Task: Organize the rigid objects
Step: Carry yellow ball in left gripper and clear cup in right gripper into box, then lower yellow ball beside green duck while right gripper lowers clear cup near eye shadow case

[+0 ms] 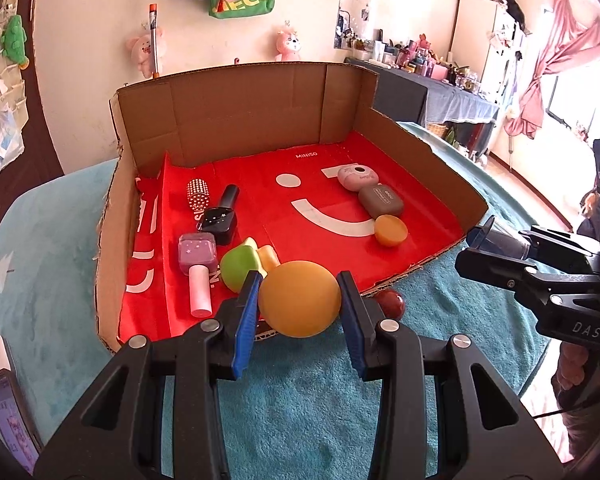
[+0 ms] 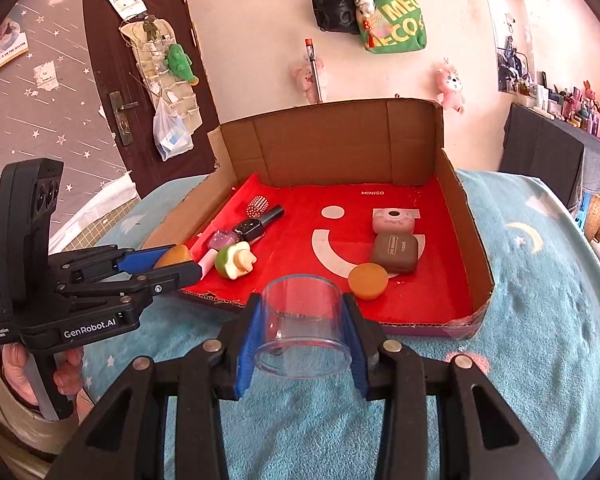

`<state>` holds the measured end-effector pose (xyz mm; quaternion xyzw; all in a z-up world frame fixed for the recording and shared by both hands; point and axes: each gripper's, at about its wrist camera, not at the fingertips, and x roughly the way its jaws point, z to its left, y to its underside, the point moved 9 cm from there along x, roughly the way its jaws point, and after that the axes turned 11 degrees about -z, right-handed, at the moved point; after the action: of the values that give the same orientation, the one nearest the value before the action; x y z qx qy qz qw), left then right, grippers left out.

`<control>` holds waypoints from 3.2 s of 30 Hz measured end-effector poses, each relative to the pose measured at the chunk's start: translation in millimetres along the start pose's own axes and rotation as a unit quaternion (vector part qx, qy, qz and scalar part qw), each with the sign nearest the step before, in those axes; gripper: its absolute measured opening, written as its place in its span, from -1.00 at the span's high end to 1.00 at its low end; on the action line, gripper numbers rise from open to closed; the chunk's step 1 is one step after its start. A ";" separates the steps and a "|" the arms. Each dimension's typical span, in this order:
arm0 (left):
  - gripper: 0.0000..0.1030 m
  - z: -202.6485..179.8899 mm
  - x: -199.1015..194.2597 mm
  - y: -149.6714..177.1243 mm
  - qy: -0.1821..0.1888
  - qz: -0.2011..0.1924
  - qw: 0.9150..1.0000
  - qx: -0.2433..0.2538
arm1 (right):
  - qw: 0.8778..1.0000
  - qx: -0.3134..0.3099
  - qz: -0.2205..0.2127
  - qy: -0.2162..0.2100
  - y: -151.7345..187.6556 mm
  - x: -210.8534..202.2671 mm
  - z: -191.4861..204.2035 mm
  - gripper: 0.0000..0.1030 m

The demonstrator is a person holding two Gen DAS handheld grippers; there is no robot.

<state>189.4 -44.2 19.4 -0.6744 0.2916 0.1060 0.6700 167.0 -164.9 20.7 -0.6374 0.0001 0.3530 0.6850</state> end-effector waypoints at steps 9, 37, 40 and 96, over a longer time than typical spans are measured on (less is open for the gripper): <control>0.31 16.2 13.2 2.9 0.007 0.029 1.000 -0.006 | 0.999 0.015 0.025 -0.021 -1.9 16.9 -4.3 0.20; 0.31 29.0 55.8 25.0 0.032 0.100 0.994 -0.023 | 0.995 0.023 0.088 -0.027 5.5 69.6 -12.9 0.20; 0.31 30.6 56.0 22.6 0.029 0.097 0.995 -0.024 | 0.994 0.027 0.097 -0.030 7.2 74.8 -12.9 0.20; 0.30 33.2 93.8 14.1 -0.031 0.089 0.996 -0.001 | 0.992 0.033 0.119 0.035 15.0 115.1 -42.5 0.20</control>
<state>265.9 -34.8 -45.1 -0.6426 0.3296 0.1859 0.6662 265.3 -147.3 -52.2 -0.6217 0.1116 0.4097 0.6581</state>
